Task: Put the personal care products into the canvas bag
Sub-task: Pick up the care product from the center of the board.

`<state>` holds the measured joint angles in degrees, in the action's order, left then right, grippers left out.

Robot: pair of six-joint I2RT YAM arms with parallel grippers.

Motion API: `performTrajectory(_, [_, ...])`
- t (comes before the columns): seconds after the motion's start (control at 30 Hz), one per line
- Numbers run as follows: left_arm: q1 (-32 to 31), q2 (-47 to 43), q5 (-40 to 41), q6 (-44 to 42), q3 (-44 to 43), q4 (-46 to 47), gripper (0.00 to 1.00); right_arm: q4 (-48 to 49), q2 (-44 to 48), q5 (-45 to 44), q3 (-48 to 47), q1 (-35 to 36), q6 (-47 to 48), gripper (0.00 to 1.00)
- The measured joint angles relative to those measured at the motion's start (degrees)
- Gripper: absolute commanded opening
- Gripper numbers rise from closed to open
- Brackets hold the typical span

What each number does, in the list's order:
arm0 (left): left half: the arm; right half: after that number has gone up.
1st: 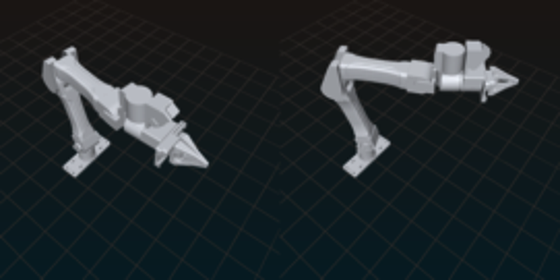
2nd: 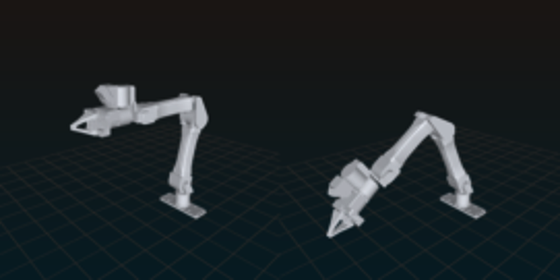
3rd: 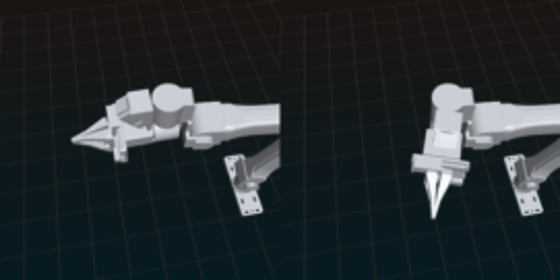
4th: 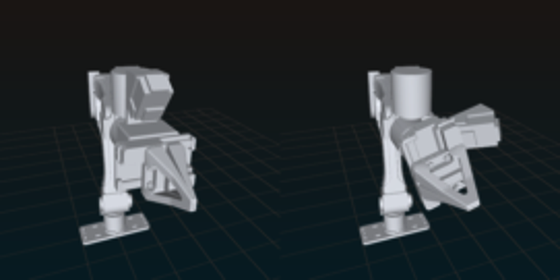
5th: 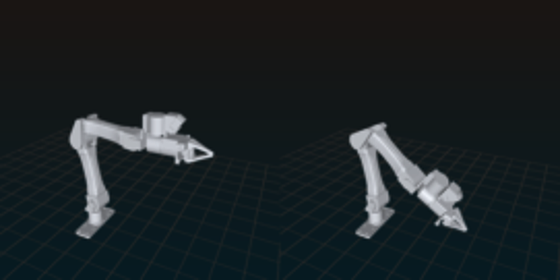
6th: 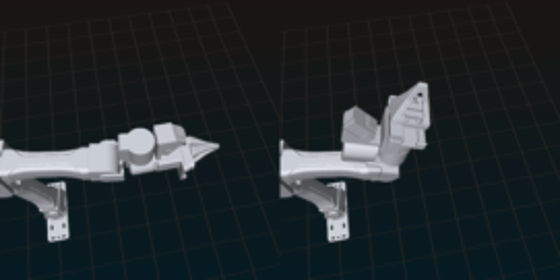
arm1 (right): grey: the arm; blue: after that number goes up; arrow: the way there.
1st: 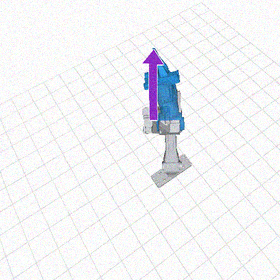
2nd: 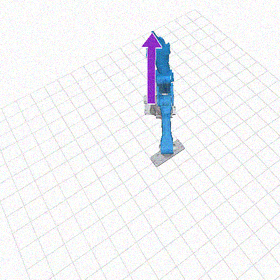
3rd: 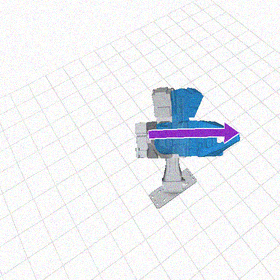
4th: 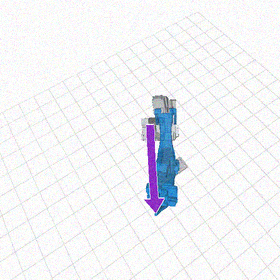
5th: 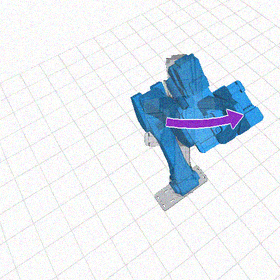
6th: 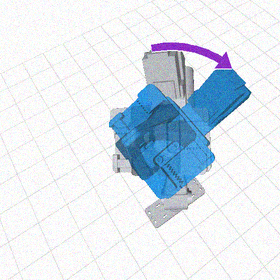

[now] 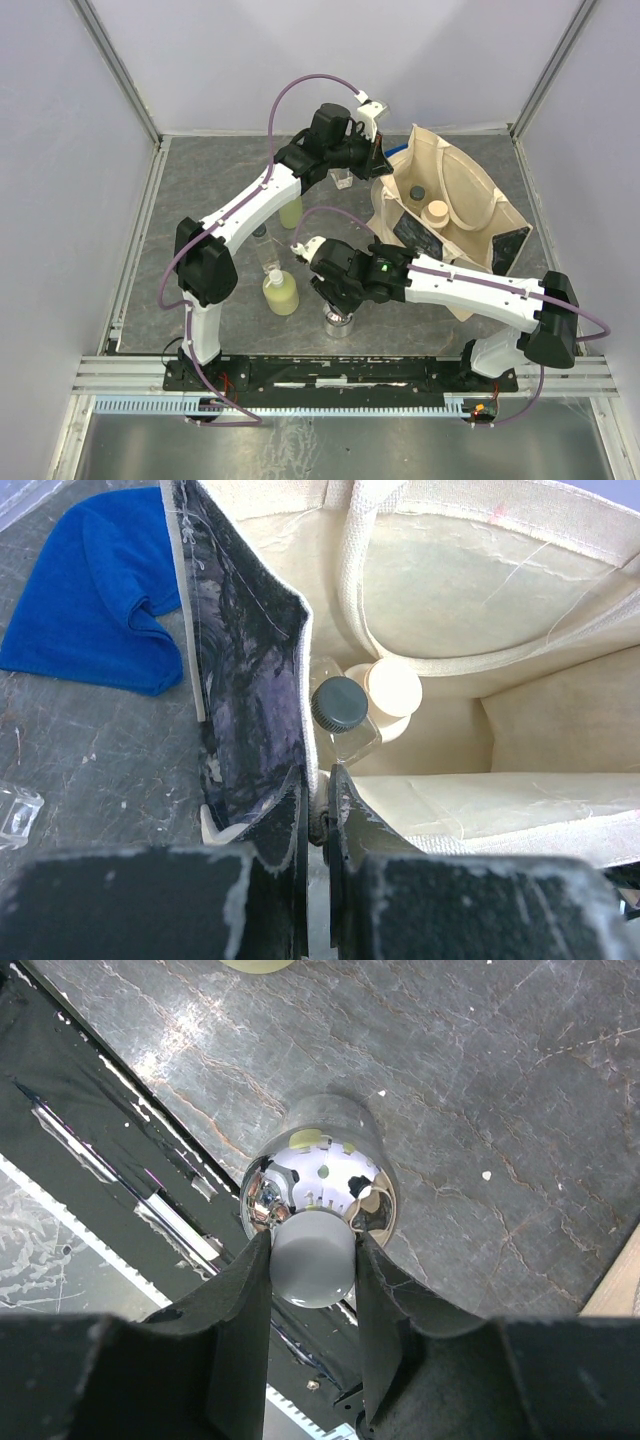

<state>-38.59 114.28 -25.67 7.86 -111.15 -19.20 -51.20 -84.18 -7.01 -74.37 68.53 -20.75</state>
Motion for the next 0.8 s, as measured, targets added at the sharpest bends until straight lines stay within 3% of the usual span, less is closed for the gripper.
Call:
performTrajectory(0.33, [0.0, 0.0, 0.0, 0.0, 0.0, 0.0, 0.03, -7.6, 0.4, -4.7, -3.8, -0.2, 0.0, 0.09])
performTrajectory(0.8, [0.0, 0.0, 0.0, 0.0, 0.0, 0.0, 0.03, -25.1, 4.0, -19.3, -38.6, -6.8, 2.2, 0.04])
